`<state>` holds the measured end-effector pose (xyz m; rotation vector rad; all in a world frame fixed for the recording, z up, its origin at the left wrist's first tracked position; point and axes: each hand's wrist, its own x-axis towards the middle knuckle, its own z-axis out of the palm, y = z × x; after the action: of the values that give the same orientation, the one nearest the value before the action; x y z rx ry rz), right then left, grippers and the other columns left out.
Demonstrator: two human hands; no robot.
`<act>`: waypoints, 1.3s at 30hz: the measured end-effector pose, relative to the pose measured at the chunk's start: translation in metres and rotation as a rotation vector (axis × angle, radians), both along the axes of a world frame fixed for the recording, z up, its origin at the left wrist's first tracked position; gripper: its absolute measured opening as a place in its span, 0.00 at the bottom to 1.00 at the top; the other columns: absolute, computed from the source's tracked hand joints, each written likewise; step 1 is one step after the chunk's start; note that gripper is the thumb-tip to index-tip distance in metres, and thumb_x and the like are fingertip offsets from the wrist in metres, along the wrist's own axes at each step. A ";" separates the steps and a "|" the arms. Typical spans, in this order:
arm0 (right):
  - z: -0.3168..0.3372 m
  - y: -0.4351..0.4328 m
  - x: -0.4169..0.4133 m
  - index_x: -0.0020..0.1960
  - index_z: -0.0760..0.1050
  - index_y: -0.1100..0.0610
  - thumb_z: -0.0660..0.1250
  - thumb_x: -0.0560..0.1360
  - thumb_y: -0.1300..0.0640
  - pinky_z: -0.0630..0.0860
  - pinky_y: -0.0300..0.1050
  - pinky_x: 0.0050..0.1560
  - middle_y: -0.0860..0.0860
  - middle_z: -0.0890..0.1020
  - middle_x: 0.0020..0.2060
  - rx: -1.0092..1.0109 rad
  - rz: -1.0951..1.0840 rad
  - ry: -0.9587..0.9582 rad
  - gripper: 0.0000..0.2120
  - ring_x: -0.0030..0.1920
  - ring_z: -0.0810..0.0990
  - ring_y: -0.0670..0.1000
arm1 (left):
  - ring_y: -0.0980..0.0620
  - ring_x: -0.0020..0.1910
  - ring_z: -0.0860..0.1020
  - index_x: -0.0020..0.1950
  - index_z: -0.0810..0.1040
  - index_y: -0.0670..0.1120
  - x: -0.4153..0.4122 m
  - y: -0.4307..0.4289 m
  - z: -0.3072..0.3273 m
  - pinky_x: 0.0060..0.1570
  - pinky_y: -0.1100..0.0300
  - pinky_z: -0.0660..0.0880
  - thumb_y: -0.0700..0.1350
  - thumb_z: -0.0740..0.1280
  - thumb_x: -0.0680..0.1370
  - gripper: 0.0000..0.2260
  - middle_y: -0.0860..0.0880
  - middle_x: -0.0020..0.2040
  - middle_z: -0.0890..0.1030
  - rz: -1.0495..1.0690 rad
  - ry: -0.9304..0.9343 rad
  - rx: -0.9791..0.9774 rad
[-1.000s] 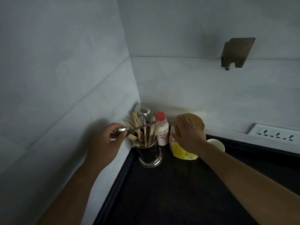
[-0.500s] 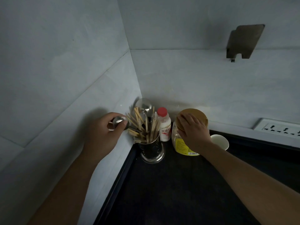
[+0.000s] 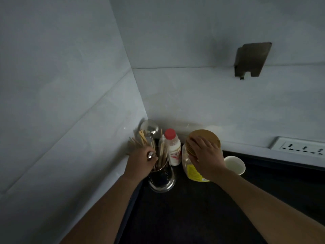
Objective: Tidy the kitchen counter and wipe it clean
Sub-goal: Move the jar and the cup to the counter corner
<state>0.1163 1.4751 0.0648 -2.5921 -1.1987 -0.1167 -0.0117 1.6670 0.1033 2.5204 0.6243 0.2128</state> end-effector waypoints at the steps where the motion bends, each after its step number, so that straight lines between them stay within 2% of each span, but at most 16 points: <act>1: 0.000 0.000 0.000 0.71 0.64 0.55 0.60 0.75 0.49 0.66 0.52 0.64 0.52 0.69 0.69 0.009 0.002 -0.005 0.26 0.69 0.68 0.56 | 0.53 0.43 0.79 0.48 0.79 0.48 0.001 -0.001 -0.002 0.42 0.61 0.75 0.45 0.69 0.73 0.05 0.52 0.43 0.81 0.003 0.005 0.013; 3: 0.001 0.000 -0.001 0.71 0.64 0.56 0.62 0.75 0.51 0.67 0.53 0.64 0.53 0.70 0.69 0.024 0.004 -0.005 0.26 0.69 0.68 0.57 | 0.54 0.43 0.79 0.49 0.79 0.49 0.003 -0.003 -0.006 0.41 0.63 0.72 0.46 0.69 0.73 0.06 0.53 0.44 0.81 0.009 -0.007 0.015; 7: 0.000 -0.001 0.000 0.68 0.68 0.56 0.61 0.72 0.50 0.71 0.53 0.60 0.53 0.73 0.66 0.022 0.011 -0.010 0.26 0.65 0.73 0.57 | 0.59 0.47 0.78 0.56 0.76 0.54 -0.002 -0.005 -0.004 0.47 0.62 0.75 0.47 0.71 0.71 0.14 0.58 0.47 0.80 -0.062 0.010 -0.082; 11: -0.003 0.000 0.001 0.68 0.68 0.56 0.61 0.72 0.50 0.71 0.52 0.60 0.53 0.74 0.66 0.037 0.011 -0.027 0.25 0.64 0.73 0.57 | 0.63 0.46 0.78 0.55 0.77 0.56 -0.012 -0.001 0.001 0.43 0.73 0.70 0.44 0.74 0.69 0.16 0.62 0.45 0.79 -0.145 0.041 -0.121; 14: -0.001 0.001 0.000 0.68 0.68 0.56 0.55 0.74 0.48 0.70 0.52 0.61 0.52 0.73 0.66 0.021 0.008 -0.016 0.25 0.65 0.72 0.56 | 0.66 0.43 0.78 0.54 0.78 0.54 -0.013 0.002 0.005 0.40 0.75 0.70 0.41 0.73 0.69 0.16 0.61 0.44 0.79 -0.191 0.094 -0.113; 17: -0.002 0.001 0.000 0.69 0.66 0.56 0.51 0.74 0.46 0.69 0.52 0.63 0.52 0.72 0.67 0.001 0.013 -0.002 0.27 0.67 0.71 0.56 | 0.64 0.42 0.78 0.53 0.79 0.52 -0.011 0.004 0.006 0.40 0.72 0.69 0.42 0.72 0.71 0.12 0.60 0.42 0.79 -0.168 0.077 -0.083; 19: -0.002 0.003 0.001 0.69 0.67 0.56 0.55 0.74 0.48 0.70 0.53 0.62 0.53 0.73 0.66 -0.004 0.006 -0.027 0.25 0.66 0.72 0.57 | 0.62 0.41 0.77 0.53 0.79 0.51 -0.006 0.002 0.004 0.40 0.71 0.69 0.42 0.71 0.72 0.10 0.60 0.40 0.77 -0.127 0.030 -0.045; 22: -0.001 0.011 0.000 0.65 0.70 0.58 0.68 0.72 0.51 0.73 0.53 0.59 0.55 0.77 0.62 -0.004 -0.041 -0.042 0.24 0.62 0.76 0.58 | 0.57 0.42 0.77 0.53 0.79 0.47 0.005 -0.008 0.000 0.39 0.70 0.69 0.42 0.70 0.73 0.09 0.57 0.41 0.76 -0.062 -0.050 0.000; 24: 0.000 0.014 -0.001 0.65 0.71 0.58 0.69 0.71 0.52 0.73 0.54 0.59 0.56 0.77 0.62 0.001 -0.056 -0.031 0.25 0.62 0.75 0.58 | 0.56 0.42 0.76 0.54 0.79 0.46 0.008 -0.015 -0.001 0.40 0.68 0.70 0.42 0.70 0.73 0.10 0.55 0.42 0.77 -0.044 -0.076 0.003; 26: 0.002 0.013 -0.001 0.69 0.67 0.58 0.66 0.73 0.52 0.67 0.54 0.65 0.56 0.73 0.67 0.023 -0.029 -0.001 0.26 0.67 0.70 0.58 | 0.56 0.43 0.78 0.54 0.78 0.48 0.004 -0.019 -0.001 0.43 0.63 0.74 0.44 0.69 0.73 0.10 0.54 0.45 0.80 -0.047 -0.065 0.001; 28: 0.008 0.007 -0.001 0.73 0.60 0.56 0.61 0.77 0.51 0.56 0.51 0.71 0.53 0.64 0.73 0.047 0.013 0.086 0.27 0.73 0.59 0.56 | 0.56 0.43 0.79 0.53 0.77 0.50 -0.005 -0.019 0.001 0.44 0.58 0.78 0.46 0.69 0.73 0.10 0.53 0.46 0.81 -0.045 -0.064 0.024; 30: 0.017 -0.003 -0.007 0.74 0.57 0.54 0.58 0.78 0.49 0.51 0.50 0.72 0.51 0.60 0.74 0.081 0.027 0.123 0.27 0.75 0.54 0.53 | 0.56 0.45 0.79 0.54 0.76 0.52 -0.014 -0.020 0.006 0.44 0.57 0.78 0.49 0.69 0.73 0.10 0.53 0.49 0.80 -0.022 -0.082 0.056; 35: 0.032 -0.060 -0.053 0.73 0.57 0.54 0.55 0.79 0.46 0.56 0.51 0.71 0.51 0.61 0.73 0.150 -0.056 0.248 0.26 0.73 0.56 0.52 | 0.58 0.49 0.74 0.58 0.76 0.51 -0.047 -0.052 0.026 0.43 0.69 0.66 0.53 0.66 0.74 0.14 0.52 0.54 0.77 0.051 -0.135 0.078; 37: 0.031 -0.090 -0.080 0.72 0.60 0.53 0.56 0.78 0.45 0.61 0.48 0.68 0.51 0.64 0.72 0.200 -0.084 0.332 0.24 0.72 0.60 0.51 | 0.59 0.51 0.74 0.59 0.76 0.51 -0.066 -0.078 0.029 0.46 0.70 0.66 0.53 0.66 0.74 0.14 0.53 0.55 0.77 0.076 -0.164 0.011; 39: 0.027 -0.120 -0.109 0.71 0.62 0.52 0.56 0.78 0.45 0.61 0.42 0.66 0.49 0.67 0.70 0.247 -0.110 0.426 0.23 0.70 0.63 0.49 | 0.59 0.54 0.74 0.60 0.76 0.51 -0.087 -0.109 0.026 0.48 0.68 0.67 0.53 0.66 0.75 0.15 0.55 0.56 0.77 0.108 -0.153 -0.075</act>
<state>0.0068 1.3547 0.0919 -2.3078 -0.8323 0.2396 -0.0987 1.5585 0.1295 2.3740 0.6941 0.4101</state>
